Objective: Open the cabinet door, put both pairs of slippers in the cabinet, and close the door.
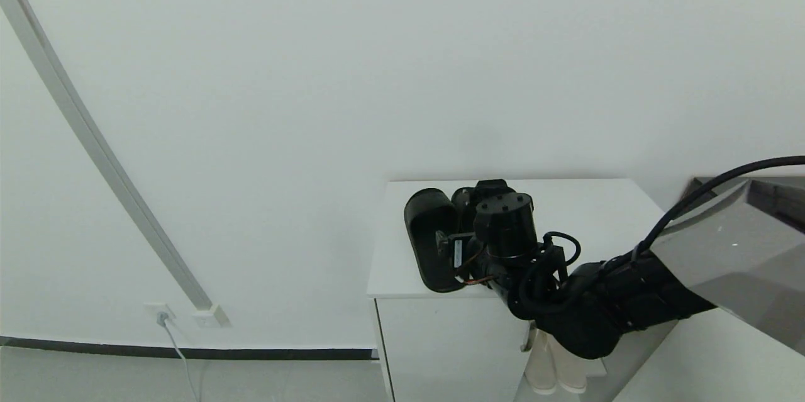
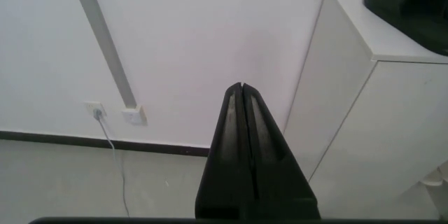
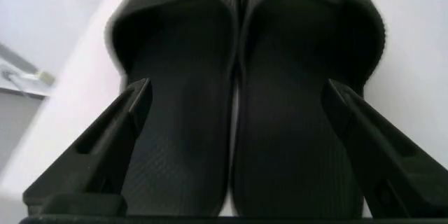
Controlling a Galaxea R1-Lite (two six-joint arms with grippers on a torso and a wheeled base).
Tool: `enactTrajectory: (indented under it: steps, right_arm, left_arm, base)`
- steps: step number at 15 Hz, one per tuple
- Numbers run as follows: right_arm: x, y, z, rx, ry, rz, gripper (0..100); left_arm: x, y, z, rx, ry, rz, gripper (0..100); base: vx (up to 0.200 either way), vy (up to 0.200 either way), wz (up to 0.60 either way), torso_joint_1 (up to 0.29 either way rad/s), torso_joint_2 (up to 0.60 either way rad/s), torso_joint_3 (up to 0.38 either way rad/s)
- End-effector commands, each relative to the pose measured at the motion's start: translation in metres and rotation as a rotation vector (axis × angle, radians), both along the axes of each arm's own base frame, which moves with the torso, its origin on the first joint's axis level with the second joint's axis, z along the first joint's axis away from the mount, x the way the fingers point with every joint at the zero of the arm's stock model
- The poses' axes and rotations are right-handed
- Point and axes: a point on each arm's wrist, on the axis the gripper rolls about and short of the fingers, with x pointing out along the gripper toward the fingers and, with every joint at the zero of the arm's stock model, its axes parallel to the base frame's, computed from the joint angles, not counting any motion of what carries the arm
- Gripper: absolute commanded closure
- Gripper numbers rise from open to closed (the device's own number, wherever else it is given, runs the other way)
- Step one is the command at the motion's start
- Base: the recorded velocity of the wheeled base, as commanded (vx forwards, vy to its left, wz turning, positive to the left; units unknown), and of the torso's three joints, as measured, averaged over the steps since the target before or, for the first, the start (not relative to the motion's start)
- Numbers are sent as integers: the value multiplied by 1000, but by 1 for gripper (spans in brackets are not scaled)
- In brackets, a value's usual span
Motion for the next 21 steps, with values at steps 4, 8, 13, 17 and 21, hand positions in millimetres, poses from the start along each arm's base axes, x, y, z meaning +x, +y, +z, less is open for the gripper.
enactTrajectory:
  steps: [4, 8, 13, 17, 21]
  right_arm:
    - [35, 7, -22, -5, -8, -35, 0]
    - [69, 11, -31, -15, -51, -64, 0]
    - [97, 18, -34, -22, -90, -83, 0]
    - [100, 21, -32, -22, -90, -80, 100]
    - [99, 21, -32, -24, -87, -80, 100]
  left_arm:
    - [0, 0, 0, 2, 0, 0, 100]
    - [0, 0, 0, 0, 0, 1, 100]
    - [0, 0, 0, 1, 0, 4, 100]
    - [0, 0, 0, -1, -1, 5, 100]
    - [0, 0, 0, 0, -1, 7, 100]
  base:
    - [0, 0, 0, 0, 0, 0]
    - [0, 0, 0, 0, 0, 0]
    - [0, 0, 0, 0, 0, 0]
    - [0, 0, 0, 0, 0, 0]
    - [0, 0, 0, 0, 0, 0]
